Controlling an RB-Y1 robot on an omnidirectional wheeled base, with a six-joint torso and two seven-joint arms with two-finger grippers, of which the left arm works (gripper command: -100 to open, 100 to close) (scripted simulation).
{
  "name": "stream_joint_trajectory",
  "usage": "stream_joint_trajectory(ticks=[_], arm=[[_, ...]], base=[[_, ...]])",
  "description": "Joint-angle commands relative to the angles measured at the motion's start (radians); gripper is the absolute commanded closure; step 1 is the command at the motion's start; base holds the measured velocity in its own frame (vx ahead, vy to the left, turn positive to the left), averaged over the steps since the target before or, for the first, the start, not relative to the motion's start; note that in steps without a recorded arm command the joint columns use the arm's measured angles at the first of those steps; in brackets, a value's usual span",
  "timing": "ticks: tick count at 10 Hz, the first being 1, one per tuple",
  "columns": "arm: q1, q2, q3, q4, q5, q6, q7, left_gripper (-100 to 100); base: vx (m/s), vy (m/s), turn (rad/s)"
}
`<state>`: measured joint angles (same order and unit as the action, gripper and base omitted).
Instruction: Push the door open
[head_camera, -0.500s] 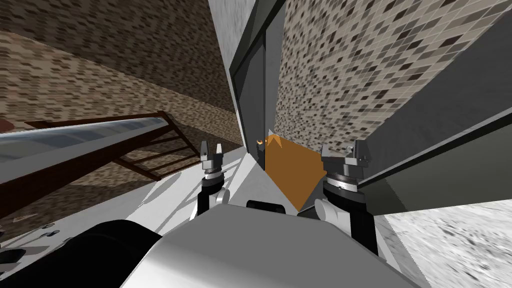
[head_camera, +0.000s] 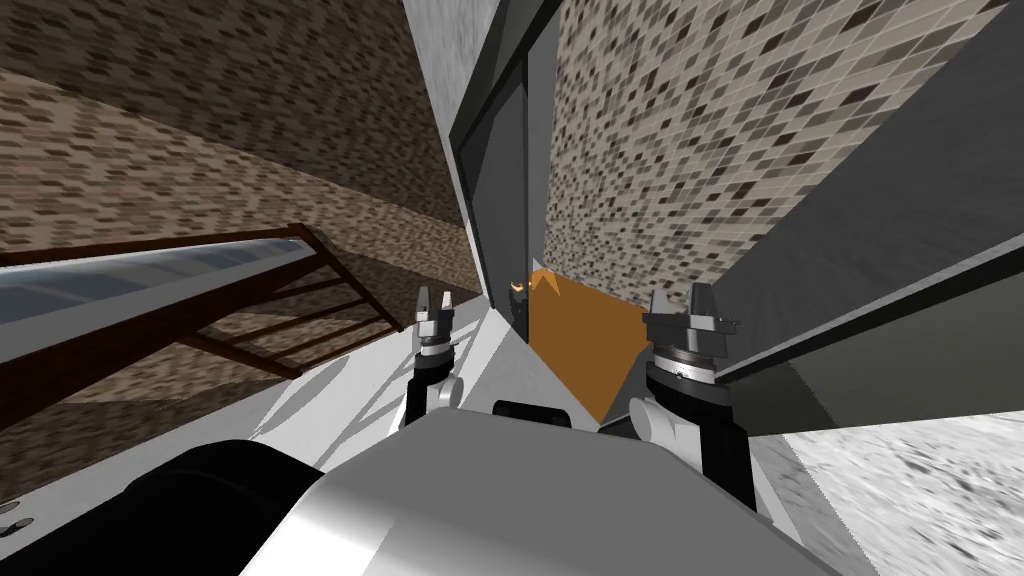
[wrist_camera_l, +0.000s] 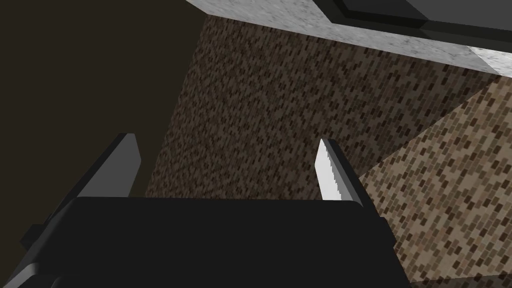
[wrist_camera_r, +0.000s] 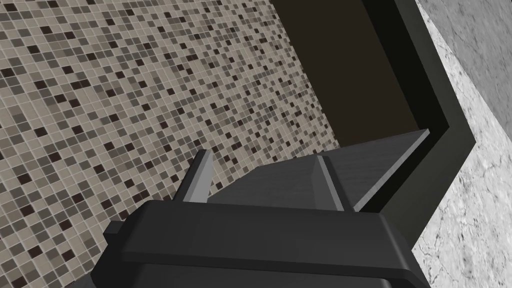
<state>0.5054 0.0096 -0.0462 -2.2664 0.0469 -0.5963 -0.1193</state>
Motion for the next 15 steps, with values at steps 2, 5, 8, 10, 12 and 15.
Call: stream_joint_trajectory(ticks=[2,5,8,10,12,15], arm=[[-0.021,0.007,-0.003,0.052,-0.001,-0.007,0.002,-100],[-0.051,0.018,-0.005,0.131,-0.002,-0.015,0.006,-100],[-0.086,0.028,-0.007,0.221,-0.002,-0.025,0.011,-100],[-0.111,0.035,-0.009,0.279,-0.002,-0.032,0.015,-100],[-0.139,0.040,-0.010,0.345,-0.002,-0.039,0.018,-100],[-0.167,0.045,-0.012,0.422,-0.002,-0.047,0.022,-100]], base=[[0.072,0.073,-0.086],[0.072,0.079,-0.129],[0.085,0.098,-0.140],[0.086,0.098,-0.161],[0.074,0.112,-0.172],[0.038,0.079,-0.118]])
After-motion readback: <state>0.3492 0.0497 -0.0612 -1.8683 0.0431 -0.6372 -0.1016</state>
